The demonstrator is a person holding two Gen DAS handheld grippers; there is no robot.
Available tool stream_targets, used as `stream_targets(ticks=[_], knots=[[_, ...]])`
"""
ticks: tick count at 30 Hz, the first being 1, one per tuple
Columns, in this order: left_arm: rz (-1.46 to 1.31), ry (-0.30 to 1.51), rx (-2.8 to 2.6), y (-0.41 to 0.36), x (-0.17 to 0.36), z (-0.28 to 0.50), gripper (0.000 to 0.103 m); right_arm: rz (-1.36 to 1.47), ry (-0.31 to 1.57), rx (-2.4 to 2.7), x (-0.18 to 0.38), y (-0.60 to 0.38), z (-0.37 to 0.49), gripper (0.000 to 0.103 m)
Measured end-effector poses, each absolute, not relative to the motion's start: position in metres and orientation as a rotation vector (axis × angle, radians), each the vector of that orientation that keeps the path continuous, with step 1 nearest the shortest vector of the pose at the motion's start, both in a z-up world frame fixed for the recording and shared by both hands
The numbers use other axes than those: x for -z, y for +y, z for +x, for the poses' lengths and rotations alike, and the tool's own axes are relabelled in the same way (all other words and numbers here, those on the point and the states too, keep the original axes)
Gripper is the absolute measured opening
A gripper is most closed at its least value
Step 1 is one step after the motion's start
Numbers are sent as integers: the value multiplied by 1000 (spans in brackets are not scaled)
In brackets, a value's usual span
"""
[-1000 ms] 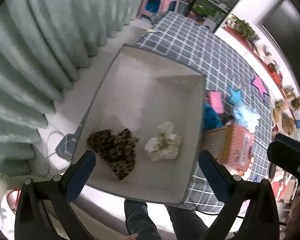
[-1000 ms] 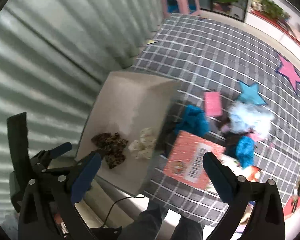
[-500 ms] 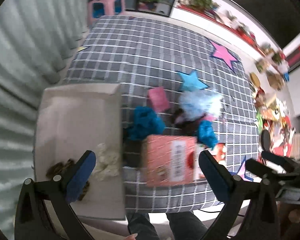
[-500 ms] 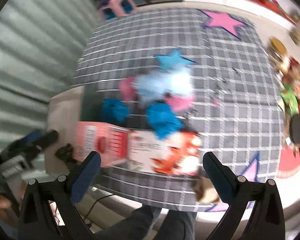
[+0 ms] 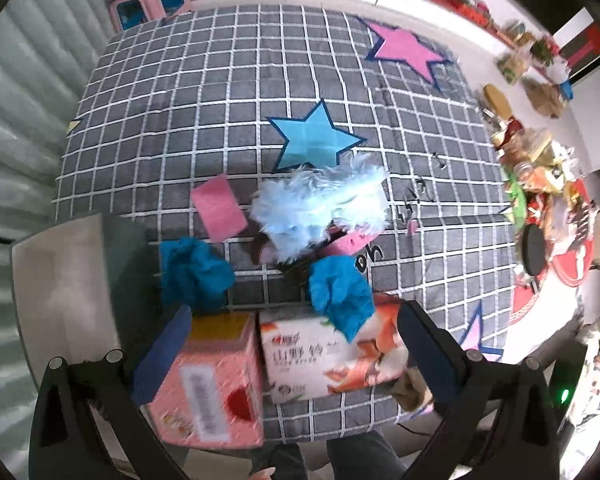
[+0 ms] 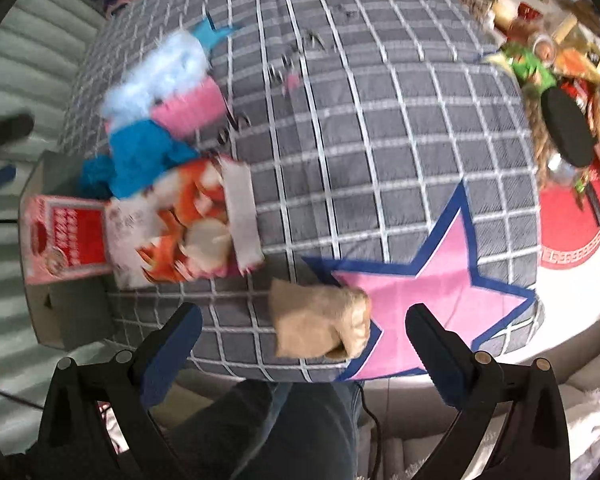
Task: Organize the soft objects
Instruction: 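Move both grippers back over the pile of soft items, then grasp the light-blue fluffy piece with the left gripper while the right grasps the beige fabric bundle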
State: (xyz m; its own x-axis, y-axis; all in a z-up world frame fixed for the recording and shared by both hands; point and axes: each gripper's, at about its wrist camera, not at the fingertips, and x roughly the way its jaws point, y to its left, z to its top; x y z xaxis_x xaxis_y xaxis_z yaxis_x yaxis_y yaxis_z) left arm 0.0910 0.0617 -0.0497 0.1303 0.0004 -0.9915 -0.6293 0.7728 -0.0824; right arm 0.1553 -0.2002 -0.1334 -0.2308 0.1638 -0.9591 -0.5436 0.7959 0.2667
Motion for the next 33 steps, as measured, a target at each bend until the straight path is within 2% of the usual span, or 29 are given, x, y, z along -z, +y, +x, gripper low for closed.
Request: stream_targets(ticks=[8,18,19,22,24,25,26,27,29,33], knots=[[-563,1457,-553,72,98,144,103,-310,1765,-695,173,-210,138,103],[-363,1611,-498,72,156,180,101,-316,1814,-714,211,-203,134,103],[-360,1625,-495,72,161,182,98,-319,1816,-714,215,-201,135,103],[-375,1643,-510,75,170,185,77,-340,1795,-712,219,-195,136,103],[-397,1646,-519,79,174,185,50,-341,1783,-706,220,-192,137,97],[-410,1639,-512,80,175,184,43,-329,1779,-705,219,-192,139,82],[-412,1626,-510,81,173,183,32,-317,1779,-702,218,-193,144,69],[-410,1614,-503,83,172,184,18,-311,1782,-694,217,-196,149,65],[-419,1591,-493,88,165,184,14,-286,1779,-683,216,-201,156,41],[-431,1516,-495,95,143,180,12,-239,1769,-664,208,-212,175,40]])
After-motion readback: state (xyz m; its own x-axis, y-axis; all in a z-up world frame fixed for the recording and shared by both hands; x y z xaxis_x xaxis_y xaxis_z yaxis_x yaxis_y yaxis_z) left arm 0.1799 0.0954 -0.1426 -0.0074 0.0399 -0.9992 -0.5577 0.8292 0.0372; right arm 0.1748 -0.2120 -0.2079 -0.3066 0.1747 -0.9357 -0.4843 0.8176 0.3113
